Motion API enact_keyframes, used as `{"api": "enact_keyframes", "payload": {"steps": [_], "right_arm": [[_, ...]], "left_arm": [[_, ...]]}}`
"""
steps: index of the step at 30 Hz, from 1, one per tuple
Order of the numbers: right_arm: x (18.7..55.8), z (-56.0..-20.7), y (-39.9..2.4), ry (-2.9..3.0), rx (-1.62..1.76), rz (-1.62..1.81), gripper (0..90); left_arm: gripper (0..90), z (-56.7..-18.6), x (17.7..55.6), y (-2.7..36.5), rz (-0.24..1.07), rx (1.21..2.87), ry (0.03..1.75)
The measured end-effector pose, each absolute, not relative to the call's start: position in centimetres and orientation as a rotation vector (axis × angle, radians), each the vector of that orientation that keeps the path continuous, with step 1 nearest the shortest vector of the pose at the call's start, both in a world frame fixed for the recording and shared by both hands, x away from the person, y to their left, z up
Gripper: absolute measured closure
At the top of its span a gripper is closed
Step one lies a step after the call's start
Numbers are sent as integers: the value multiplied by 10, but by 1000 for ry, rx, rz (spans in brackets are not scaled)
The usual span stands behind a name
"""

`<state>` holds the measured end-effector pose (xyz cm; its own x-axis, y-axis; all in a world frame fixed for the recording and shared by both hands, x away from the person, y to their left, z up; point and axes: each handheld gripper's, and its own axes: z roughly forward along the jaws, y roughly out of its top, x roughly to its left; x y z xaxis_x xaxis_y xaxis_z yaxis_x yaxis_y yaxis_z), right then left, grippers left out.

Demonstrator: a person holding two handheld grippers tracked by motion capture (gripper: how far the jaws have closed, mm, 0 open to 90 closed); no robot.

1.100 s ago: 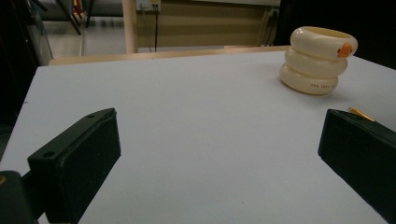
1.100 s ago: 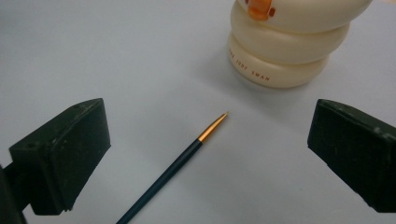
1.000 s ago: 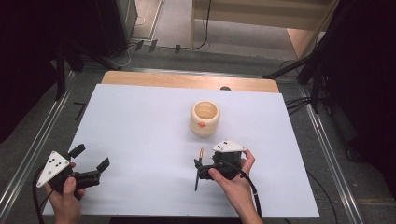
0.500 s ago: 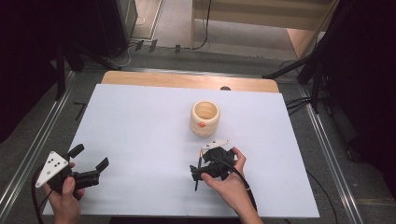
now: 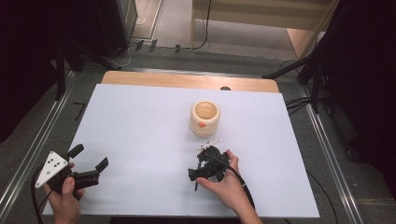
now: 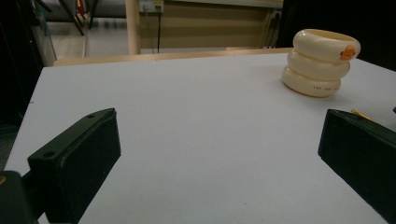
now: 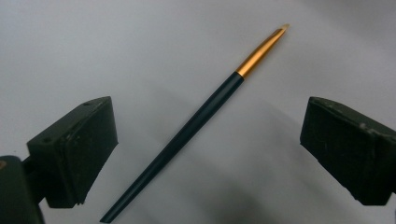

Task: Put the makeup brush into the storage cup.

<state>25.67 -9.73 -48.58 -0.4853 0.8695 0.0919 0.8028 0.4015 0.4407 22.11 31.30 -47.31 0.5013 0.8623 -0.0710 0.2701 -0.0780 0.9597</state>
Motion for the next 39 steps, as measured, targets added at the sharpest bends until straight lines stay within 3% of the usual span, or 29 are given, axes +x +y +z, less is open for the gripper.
{"api": "enact_keyframes", "payload": {"steps": [6,31,36,39], "right_arm": [[259,-489,-97,2507,1526,628,153],[265,-491,-87,2514,1502,479,212],[265,-489,-85,2499,1547,454,284],[267,-486,-85,2497,1577,422,397]], "left_arm": [[0,-473,221,313,656,1620,990],[0,-474,222,313,653,1617,993],[0,-474,222,313,652,1622,996],[0,-474,222,314,650,1620,1000]]}}
